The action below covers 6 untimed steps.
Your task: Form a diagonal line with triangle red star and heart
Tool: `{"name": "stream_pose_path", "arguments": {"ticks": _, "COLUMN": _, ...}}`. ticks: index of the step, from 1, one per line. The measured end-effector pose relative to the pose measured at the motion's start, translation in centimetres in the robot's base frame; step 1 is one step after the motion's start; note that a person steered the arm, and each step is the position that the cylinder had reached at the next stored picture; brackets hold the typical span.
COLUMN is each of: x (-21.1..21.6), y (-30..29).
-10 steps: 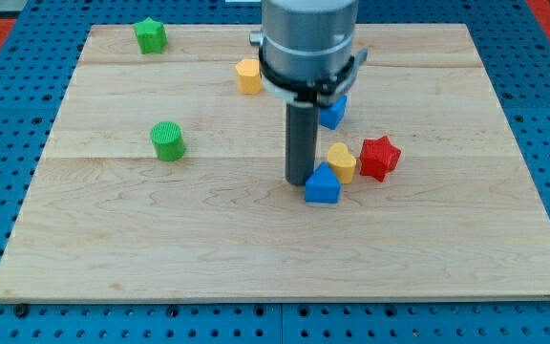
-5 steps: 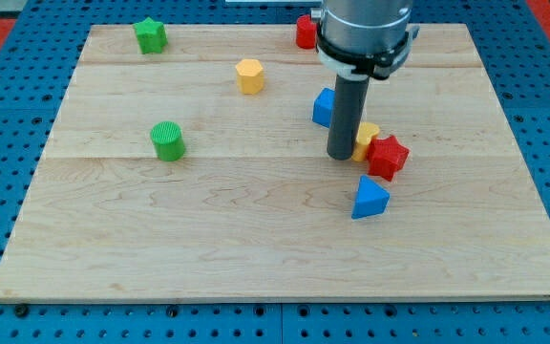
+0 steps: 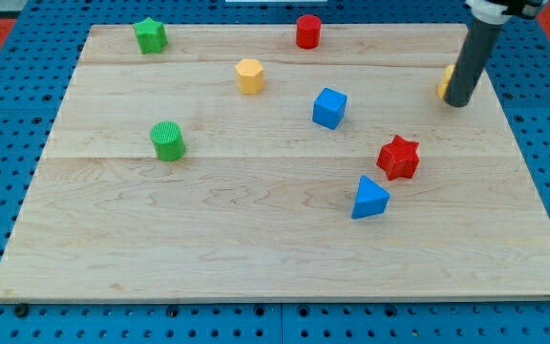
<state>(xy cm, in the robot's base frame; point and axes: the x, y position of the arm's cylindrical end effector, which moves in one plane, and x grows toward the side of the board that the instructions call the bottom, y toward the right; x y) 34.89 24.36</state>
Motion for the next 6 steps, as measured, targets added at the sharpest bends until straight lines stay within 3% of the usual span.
{"name": "stream_pose_path", "arguments": {"ticks": 1, "x": -3.2, "y": -0.5}}
{"name": "stream_pose_path", "arguments": {"ticks": 4, "x": -2.2, "y": 1.1}}
{"name": "stream_pose_path", "arguments": {"ticks": 5, "x": -2.9, "y": 7.0}}
{"name": "stream_pose_path", "arguments": {"ticks": 6, "x": -4.3, "y": 5.9}}
